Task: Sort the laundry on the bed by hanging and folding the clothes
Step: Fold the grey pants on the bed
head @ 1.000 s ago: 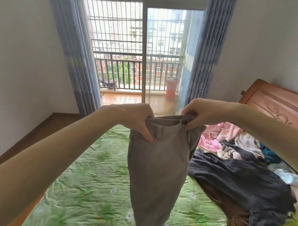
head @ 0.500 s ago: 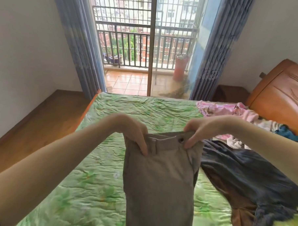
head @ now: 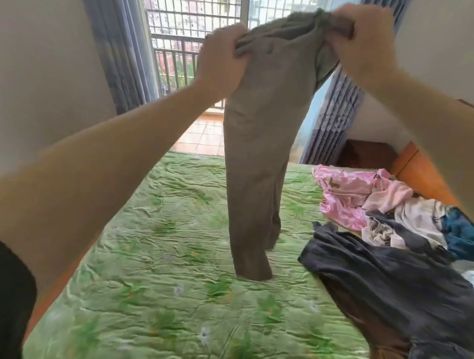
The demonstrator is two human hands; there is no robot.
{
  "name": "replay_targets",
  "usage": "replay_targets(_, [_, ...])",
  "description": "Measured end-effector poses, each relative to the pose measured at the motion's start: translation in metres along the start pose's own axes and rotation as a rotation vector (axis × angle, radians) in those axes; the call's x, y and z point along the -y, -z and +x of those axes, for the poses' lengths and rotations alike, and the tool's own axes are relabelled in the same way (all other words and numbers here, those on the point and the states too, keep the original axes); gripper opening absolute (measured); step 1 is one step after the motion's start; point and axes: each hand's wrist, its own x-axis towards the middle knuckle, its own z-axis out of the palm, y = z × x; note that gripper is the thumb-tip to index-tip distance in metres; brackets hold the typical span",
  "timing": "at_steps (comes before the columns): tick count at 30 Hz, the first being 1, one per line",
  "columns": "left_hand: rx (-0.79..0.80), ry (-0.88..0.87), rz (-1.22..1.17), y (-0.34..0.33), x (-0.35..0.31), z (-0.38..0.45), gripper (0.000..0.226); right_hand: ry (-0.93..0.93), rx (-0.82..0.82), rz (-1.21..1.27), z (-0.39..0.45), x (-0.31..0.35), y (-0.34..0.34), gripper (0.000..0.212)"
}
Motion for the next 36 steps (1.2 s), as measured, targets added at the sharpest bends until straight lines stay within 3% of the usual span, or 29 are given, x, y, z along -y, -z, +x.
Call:
replay_targets(5, [0.025, -0.126, 0.019, 0.005, -0.002, -0.024, 0.02, 0.165, 0.057, -0.069, -0.037, -0.018, 0.019, 0.036])
replay_targets(10, [0.275, -0.093, 0.05, -0.026, 0.013, -0.095, 0.02, 0.102, 0.248, -0.019, -0.132, -0.029, -0.013, 0.024])
replay_targets(14, [0.542, -0.037, 0.099, -0.065, 0.043, -0.191, 0.013, 0.01, 0.412, -0.027, -0.241, -0.03, -0.052, 0.023])
replay_targets(18, [0.82, -0.023, 0.18, -0.104, 0.075, -0.309, 0.013, -0.033, 0.708, -0.071, -0.342, -0.021, -0.087, 0.026])
replay_targets(25, [0.97, 0.084, 0.162, -0.136, 0.088, -0.48, 0.019, -0.069, 1.005, -0.059, -0.478, 0.003, -0.113, 0.026])
replay_targets(30, [1.159, 0.045, 0.219, -0.135, 0.083, -0.532, 0.015, -0.043, 1.054, 0.017, -0.537, 0.018, -0.112, 0.023])
replay_targets(36, [1.239, 0.025, 0.249, -0.138, 0.077, -0.572, 0.023, -0.048, 1.114, 0.031, -0.586, 0.027, -0.117, 0.019])
